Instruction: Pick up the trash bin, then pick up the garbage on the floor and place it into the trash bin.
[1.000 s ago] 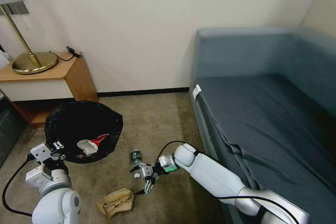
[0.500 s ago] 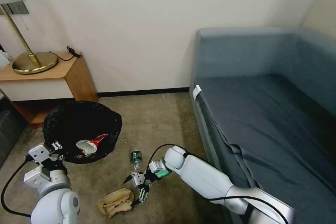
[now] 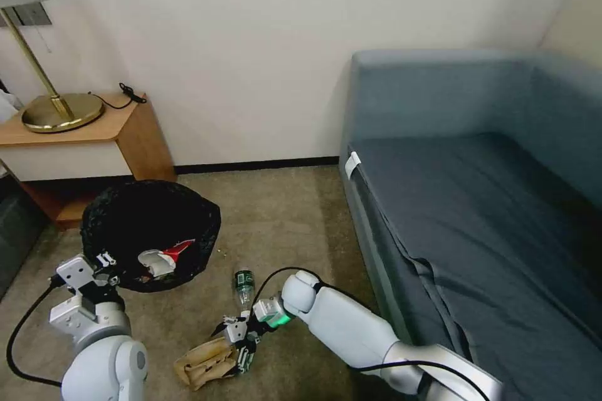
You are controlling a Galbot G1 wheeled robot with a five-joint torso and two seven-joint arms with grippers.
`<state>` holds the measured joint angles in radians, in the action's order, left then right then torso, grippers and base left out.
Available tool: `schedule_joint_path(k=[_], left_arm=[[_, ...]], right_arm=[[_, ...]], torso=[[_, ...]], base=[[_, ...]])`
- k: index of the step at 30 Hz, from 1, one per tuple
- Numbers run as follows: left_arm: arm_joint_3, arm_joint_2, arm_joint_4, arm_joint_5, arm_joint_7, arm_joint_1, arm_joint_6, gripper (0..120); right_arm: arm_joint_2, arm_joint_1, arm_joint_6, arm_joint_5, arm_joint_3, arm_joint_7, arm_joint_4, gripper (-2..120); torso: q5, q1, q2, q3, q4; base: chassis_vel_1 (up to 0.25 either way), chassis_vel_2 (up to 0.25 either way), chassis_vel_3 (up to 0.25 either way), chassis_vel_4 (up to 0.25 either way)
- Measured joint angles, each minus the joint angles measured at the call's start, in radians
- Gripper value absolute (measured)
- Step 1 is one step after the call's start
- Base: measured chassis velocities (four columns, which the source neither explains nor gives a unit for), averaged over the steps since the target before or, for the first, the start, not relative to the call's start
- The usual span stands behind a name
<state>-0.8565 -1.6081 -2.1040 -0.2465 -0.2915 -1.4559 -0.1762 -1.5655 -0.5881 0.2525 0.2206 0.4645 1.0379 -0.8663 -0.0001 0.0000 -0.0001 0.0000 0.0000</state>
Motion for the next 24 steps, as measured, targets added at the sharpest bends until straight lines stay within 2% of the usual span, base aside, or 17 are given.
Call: schedule_joint_path(k=[7,24], left_arm=[[0.015,0.000,0.000,0.014,-0.009,-0.002,0.000,4],[0.026,0.000,-0.007,0.025,-0.017,0.000,-0.002,4]], right_arm=[[-0.044,-0.010,0.015,0.039,-0.035,-0.038,0.058,100],[-0.044,-0.034,0.019,0.093,-0.051,-0.155,0.129,100]], torso=[[0.0001,0.000,0.000,0.000,0.0002],[0.0000,0.000,0.000,0.000,0.0000]], base=[[0.000,0.000,0.000,0.000],[0.000,0.000,0.000,0.000]])
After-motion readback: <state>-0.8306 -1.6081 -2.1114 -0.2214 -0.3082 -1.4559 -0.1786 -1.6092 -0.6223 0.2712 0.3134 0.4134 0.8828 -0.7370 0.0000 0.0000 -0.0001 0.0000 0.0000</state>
